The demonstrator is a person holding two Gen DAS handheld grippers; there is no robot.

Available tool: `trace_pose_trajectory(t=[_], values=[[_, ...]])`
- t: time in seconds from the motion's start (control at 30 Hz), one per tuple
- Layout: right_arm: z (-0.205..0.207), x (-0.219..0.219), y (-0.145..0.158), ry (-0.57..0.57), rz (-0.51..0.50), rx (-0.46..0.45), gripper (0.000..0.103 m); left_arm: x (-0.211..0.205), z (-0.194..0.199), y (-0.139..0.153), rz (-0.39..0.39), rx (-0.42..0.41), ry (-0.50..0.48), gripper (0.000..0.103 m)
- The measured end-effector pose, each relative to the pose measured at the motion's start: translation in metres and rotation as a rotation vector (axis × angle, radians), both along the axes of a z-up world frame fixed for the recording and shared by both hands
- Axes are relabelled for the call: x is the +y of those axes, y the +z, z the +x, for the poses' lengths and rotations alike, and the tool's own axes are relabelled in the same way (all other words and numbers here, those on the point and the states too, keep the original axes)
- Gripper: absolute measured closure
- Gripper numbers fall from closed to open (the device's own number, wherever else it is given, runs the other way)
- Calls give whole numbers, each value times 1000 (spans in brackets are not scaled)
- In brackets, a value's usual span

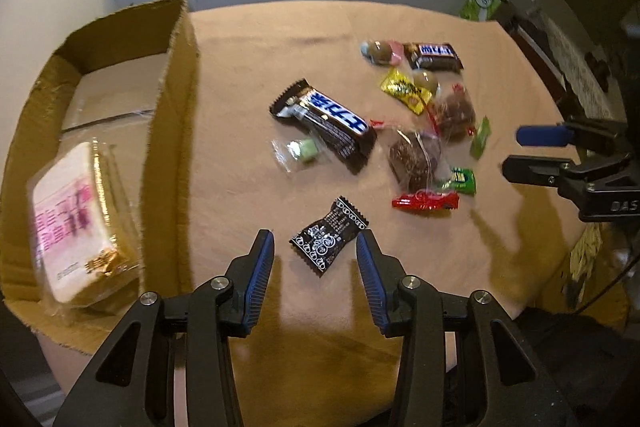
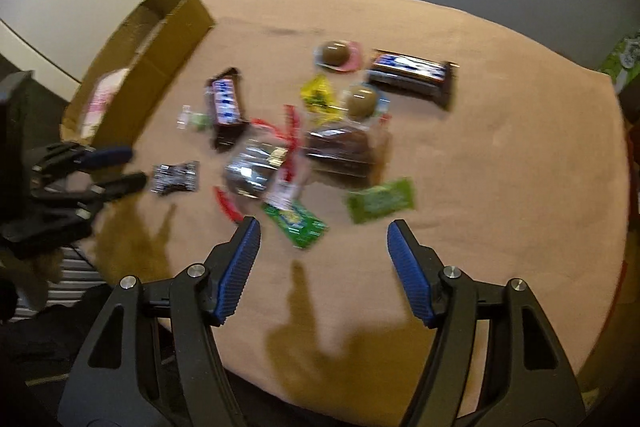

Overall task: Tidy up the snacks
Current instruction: 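Grasp the black wrapped candy with the left gripper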

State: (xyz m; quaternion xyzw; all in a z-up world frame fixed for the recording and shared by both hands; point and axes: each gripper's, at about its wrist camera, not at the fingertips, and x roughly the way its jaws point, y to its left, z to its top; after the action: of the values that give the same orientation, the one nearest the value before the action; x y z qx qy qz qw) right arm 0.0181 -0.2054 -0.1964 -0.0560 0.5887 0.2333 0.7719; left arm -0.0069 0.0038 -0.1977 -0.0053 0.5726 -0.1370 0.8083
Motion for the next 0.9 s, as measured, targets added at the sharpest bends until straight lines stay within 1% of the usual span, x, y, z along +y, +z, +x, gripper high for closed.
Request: trace_pose_trajectory(t=[0.17,0.3,0.43,0.6,0.73,0.77,0.83,0.87,0.9], values=[[6,39,-3,55,49,11,34,-8,5,-9,23,8,-51,61],[13,62,-16,69,40,33,34,-14,9,-16,29,19,-90,61],[20,69,-33,43,39,98,34,-17,10,-24,54,28,-119,61],[22,72,-46,24,13,124,36,-21,8,-29,78,24,-135,61],[25,76,-50,26,-7,116,36,-24,6,-29,99,5,-142,62],[25,78,-50,29,-12,113,37,-25,6,-29,100,1,-136,65],[25,81,-50,35,-28,107,42,-27,5,-29,103,-7,-120,70],[25,82,-49,37,-34,104,43,-26,5,-29,101,-10,-110,76],[25,82,-49,37,-35,103,46,-24,6,-28,98,-12,-99,80]])
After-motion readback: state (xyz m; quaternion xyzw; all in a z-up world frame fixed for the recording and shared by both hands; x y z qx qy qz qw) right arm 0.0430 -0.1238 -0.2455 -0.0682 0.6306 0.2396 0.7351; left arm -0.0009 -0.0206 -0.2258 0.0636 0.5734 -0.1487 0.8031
